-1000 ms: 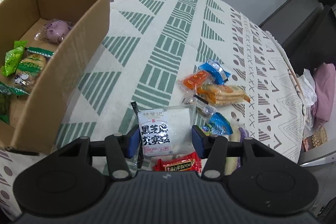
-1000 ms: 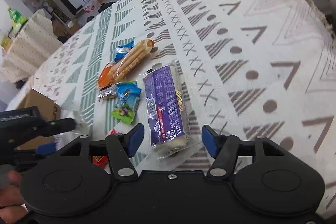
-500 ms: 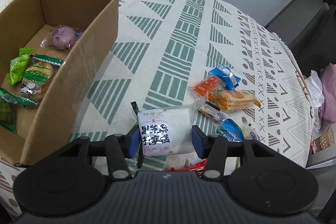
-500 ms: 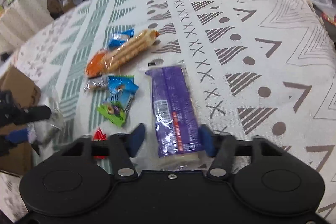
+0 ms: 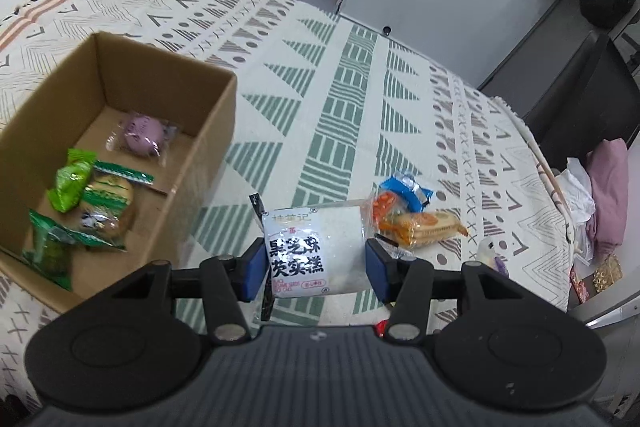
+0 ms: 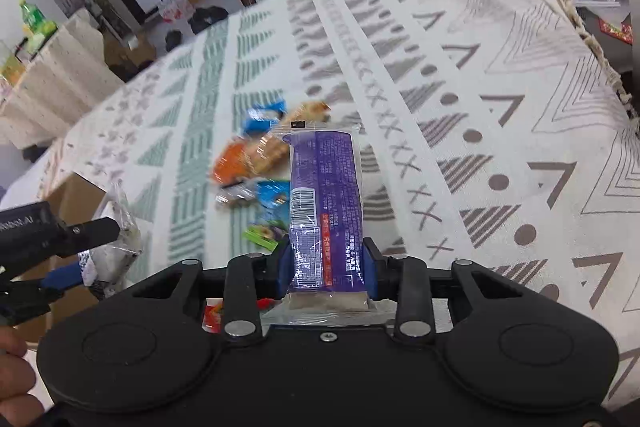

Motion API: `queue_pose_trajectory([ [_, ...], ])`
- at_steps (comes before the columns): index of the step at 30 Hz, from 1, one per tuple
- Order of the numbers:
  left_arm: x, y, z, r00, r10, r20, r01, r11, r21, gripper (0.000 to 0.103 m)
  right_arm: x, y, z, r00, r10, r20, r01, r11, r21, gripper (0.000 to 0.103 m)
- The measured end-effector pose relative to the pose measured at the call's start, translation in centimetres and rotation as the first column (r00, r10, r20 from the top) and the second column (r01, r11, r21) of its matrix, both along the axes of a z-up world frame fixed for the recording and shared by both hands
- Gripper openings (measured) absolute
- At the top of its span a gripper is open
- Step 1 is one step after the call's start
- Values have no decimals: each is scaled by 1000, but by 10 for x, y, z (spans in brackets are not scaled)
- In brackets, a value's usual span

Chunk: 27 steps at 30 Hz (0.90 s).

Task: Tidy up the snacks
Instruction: 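Carry both snacks over the cardboard box and open both grippers to drop them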

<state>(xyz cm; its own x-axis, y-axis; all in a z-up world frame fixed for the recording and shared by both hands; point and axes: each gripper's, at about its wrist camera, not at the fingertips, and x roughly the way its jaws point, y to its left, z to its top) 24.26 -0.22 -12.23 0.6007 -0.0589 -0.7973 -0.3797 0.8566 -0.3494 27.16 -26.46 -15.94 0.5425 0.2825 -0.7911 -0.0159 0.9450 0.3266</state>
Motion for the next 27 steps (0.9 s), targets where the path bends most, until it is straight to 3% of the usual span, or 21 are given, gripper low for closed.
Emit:
queue_pose_trajectory([
  [16, -16, 38, 27, 995, 52, 80, -51, 998, -22, 51, -13, 47, 54, 993, 49, 106, -52, 998, 31, 34],
  [27, -22, 70, 33, 989, 103, 102, -97, 993, -61, 51, -10, 86, 70, 985, 91, 148, -100, 993, 55, 34],
])
